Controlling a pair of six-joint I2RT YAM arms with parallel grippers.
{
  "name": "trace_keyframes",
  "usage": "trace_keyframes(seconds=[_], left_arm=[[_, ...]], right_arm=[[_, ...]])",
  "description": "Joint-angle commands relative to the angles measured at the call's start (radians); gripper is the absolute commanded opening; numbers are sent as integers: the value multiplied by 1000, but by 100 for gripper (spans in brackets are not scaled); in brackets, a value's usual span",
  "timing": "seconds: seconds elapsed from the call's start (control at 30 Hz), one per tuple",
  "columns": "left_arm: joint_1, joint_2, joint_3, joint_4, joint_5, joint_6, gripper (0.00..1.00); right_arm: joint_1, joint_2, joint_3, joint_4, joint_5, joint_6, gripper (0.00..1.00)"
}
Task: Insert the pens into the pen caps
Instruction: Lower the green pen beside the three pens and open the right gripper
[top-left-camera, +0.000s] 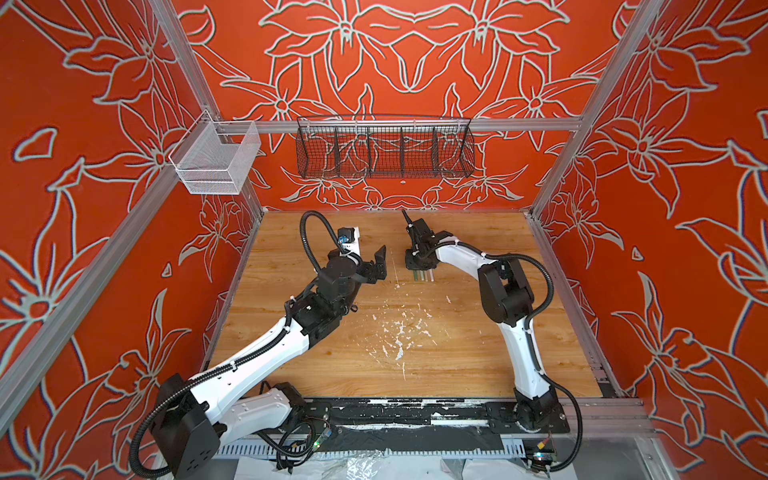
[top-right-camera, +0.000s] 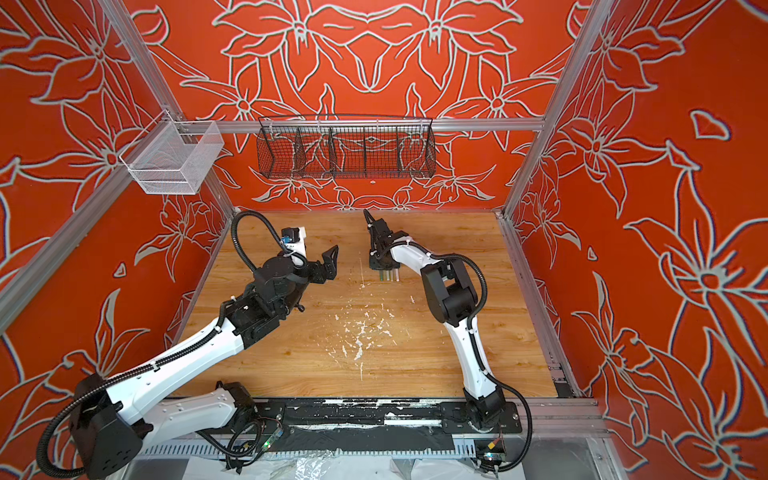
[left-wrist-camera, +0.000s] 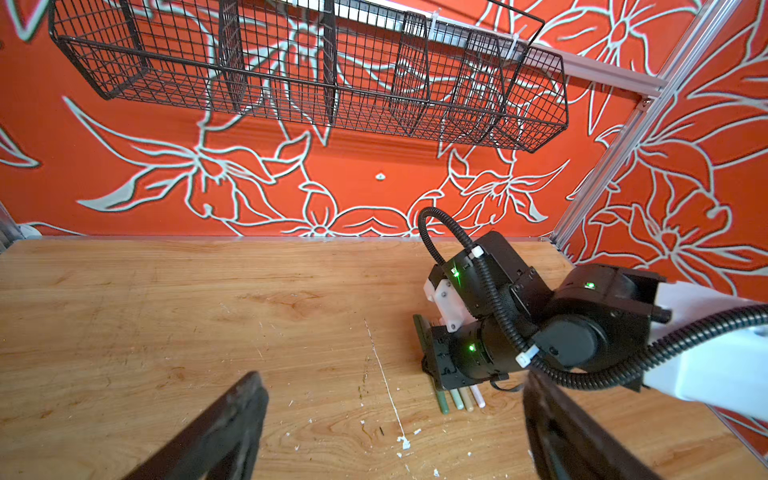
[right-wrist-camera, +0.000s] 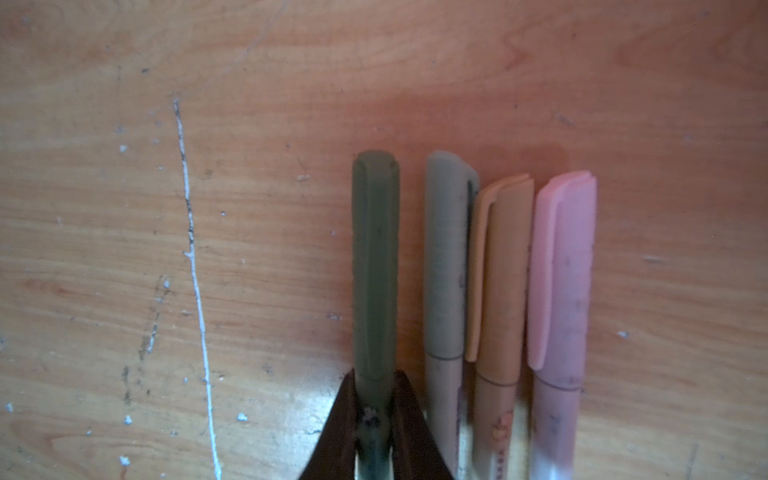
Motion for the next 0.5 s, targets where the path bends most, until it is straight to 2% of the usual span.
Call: trace_keyframes(seconds=[0.0,0.3,0.47], left_arm=[[10,-19,21,4,1,-7,95],[17,-17,21,6,5,-6,95],[25,-18,24,8,24,6,95]], right_arm=[[0,30,31,-73,20,31,19],[2,6,60,-94,19,29,20],[9,-125,31,-76,-15,16,21]])
